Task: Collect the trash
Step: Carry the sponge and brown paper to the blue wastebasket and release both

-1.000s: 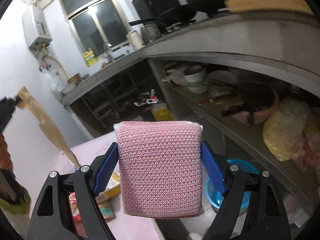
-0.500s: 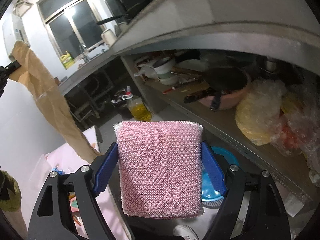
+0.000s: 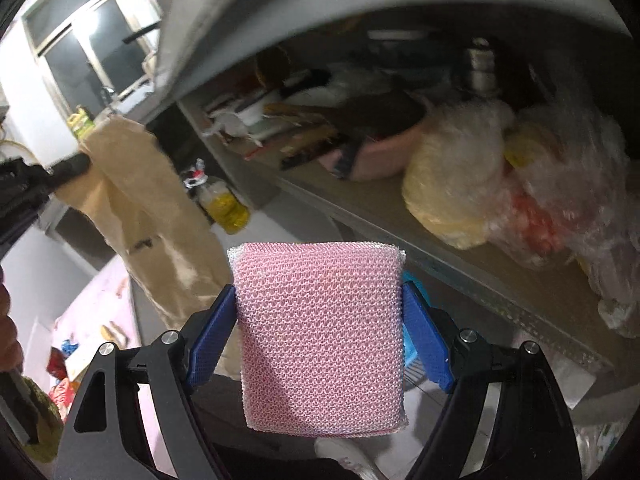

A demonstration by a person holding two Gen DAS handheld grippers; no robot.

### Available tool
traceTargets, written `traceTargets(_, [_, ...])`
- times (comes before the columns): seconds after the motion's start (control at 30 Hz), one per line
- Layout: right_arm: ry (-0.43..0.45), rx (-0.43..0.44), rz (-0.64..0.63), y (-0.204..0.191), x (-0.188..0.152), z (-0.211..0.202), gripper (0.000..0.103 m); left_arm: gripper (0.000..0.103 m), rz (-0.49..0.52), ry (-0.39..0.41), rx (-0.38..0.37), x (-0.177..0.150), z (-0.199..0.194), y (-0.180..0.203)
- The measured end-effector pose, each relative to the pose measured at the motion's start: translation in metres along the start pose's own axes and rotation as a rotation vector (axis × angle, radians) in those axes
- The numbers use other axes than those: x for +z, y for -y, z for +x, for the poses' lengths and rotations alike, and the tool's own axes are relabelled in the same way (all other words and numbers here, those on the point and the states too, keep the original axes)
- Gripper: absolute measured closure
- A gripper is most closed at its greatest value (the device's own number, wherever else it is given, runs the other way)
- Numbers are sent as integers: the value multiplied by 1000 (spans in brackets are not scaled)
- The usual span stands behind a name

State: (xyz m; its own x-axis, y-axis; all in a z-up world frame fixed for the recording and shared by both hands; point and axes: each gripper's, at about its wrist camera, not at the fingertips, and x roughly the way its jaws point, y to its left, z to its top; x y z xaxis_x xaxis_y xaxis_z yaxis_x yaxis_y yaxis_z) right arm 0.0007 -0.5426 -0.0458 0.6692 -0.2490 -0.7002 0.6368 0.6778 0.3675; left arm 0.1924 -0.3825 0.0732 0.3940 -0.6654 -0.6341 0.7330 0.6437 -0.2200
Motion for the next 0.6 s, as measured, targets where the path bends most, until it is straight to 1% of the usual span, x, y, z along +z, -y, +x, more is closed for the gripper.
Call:
traceTargets(0.13, [-30, -27, 23, 15, -6, 16, 24, 103, -20, -88, 17, -15, 50, 0])
traceTargets(0.23, [-48, -44, 32, 24, -8, 24, 24, 103, -30, -122, 25, -18, 78, 0])
traceTargets(0.47, [-73, -77, 55, 40, -8, 40, 24, 103, -30, -187, 8, -21, 127, 13])
traceTargets(0.6, [-83, -82, 65, 45, -7, 47, 24, 103, -34, -258, -6, -33, 158, 17])
